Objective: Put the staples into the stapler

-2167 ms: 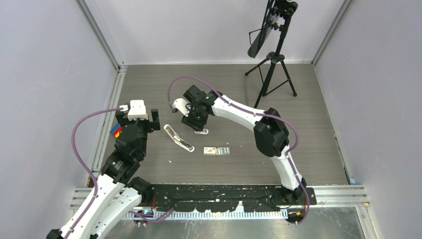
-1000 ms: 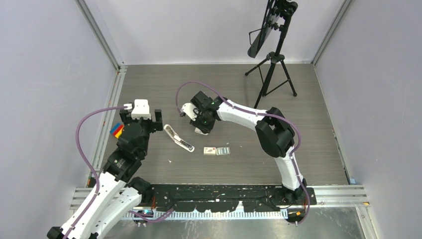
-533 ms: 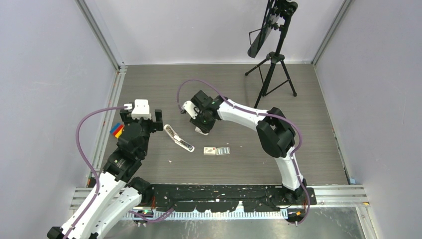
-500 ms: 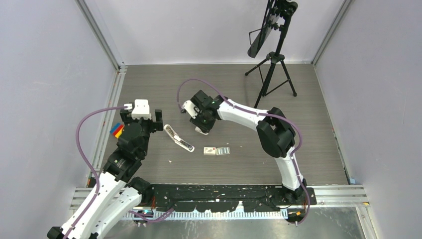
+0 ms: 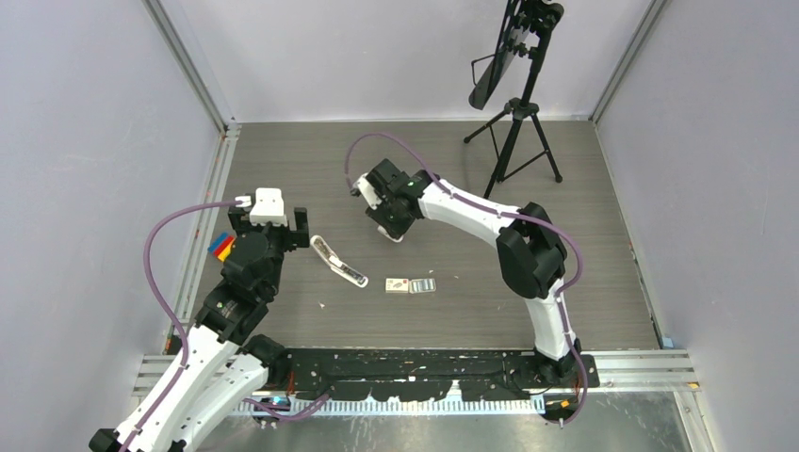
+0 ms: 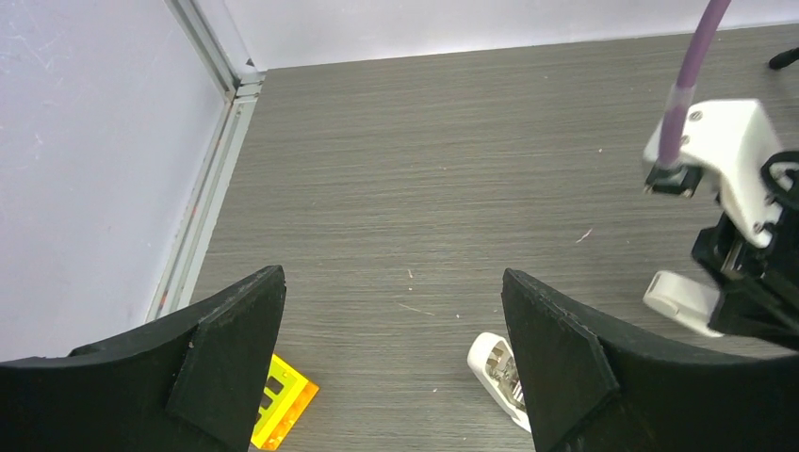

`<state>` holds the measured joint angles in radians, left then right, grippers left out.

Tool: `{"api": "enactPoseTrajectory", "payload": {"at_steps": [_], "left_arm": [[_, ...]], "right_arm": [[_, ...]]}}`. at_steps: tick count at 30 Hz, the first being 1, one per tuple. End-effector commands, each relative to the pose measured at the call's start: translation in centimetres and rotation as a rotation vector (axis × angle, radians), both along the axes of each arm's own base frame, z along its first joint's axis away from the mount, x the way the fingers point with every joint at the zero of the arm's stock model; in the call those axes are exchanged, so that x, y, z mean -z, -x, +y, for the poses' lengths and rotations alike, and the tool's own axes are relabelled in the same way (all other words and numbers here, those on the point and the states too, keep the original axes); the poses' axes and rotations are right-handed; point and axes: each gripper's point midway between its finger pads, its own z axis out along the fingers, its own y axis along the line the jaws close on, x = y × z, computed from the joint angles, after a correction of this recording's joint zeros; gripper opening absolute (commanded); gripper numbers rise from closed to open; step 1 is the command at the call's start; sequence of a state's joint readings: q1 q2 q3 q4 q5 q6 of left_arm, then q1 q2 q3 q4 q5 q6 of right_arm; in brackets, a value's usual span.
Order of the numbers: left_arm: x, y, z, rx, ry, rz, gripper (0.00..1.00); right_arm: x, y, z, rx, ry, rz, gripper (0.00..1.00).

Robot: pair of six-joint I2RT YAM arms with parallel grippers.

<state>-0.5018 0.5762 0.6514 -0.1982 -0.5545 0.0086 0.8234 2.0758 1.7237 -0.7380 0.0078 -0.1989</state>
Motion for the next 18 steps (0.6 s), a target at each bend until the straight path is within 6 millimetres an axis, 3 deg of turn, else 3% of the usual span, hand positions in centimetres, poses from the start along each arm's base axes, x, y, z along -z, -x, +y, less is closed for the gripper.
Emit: {"api": "enactPoseTrajectory", "payload": {"at_steps": [1,10,18], "left_arm": [[-1.3,-0.2,-0.2,0.010,0.033,-0.053,0.87],[-1.2,-0.2,-0.5,0.022,0.032,-0.050,0.87],[-1.2,-0.2,-0.6,0.028,0.033,-0.047,0.87]], "right_arm": [[-4.6,-2.7,-3.1,0.148,-0.027,-0.081,0.10],[-2.4,-6.5,-11.2,0.421,0.027,-0.048,0.10],[-0.4,-10.1,-14.6,0.520,0.009,-0.084,0.12]]}}
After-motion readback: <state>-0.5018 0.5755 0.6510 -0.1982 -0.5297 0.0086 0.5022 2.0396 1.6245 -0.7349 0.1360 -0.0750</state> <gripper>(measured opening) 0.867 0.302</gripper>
